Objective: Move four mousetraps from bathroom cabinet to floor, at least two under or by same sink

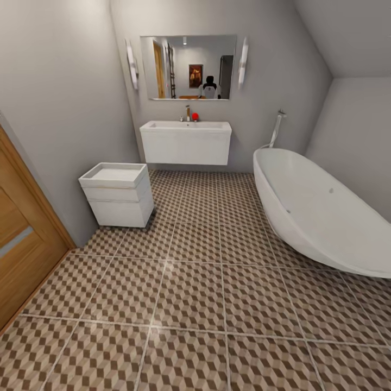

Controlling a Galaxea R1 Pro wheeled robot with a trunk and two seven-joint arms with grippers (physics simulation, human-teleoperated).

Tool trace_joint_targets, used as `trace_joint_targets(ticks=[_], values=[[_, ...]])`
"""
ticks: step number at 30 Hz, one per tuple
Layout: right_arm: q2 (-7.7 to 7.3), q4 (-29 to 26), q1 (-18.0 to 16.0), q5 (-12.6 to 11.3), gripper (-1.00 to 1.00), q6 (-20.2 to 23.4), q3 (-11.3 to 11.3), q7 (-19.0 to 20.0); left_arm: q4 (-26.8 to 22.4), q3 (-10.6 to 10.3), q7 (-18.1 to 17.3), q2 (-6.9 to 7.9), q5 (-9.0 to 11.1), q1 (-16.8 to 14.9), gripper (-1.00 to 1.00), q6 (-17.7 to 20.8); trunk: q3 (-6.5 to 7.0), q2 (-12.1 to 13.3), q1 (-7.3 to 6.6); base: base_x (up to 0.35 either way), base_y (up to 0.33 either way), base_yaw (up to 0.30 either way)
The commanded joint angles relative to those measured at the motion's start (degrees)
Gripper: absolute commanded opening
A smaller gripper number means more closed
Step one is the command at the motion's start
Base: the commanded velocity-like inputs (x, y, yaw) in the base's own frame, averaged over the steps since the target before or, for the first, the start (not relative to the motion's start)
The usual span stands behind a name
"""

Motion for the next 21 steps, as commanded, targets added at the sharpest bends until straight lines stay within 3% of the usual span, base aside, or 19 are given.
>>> trace_joint_targets(ticks=[1,21], values=[[0.01,0.00,-0.01,-0.09,-1.00,-0.01,-0.02,0.10,0.00,0.01,0.03,0.00,-0.17,0.00,-1.00,0.05,0.10,0.00,0.00,0.000,0.000,0.000],[-0.07,-0.35,-0.02,0.50,-1.00,0.06,0.16,0.07,0.00,0.01,0.03,0.00,-0.17,0.01,-1.00,0.05,1.12,0.00,0.00,0.000,0.000,0.000]])
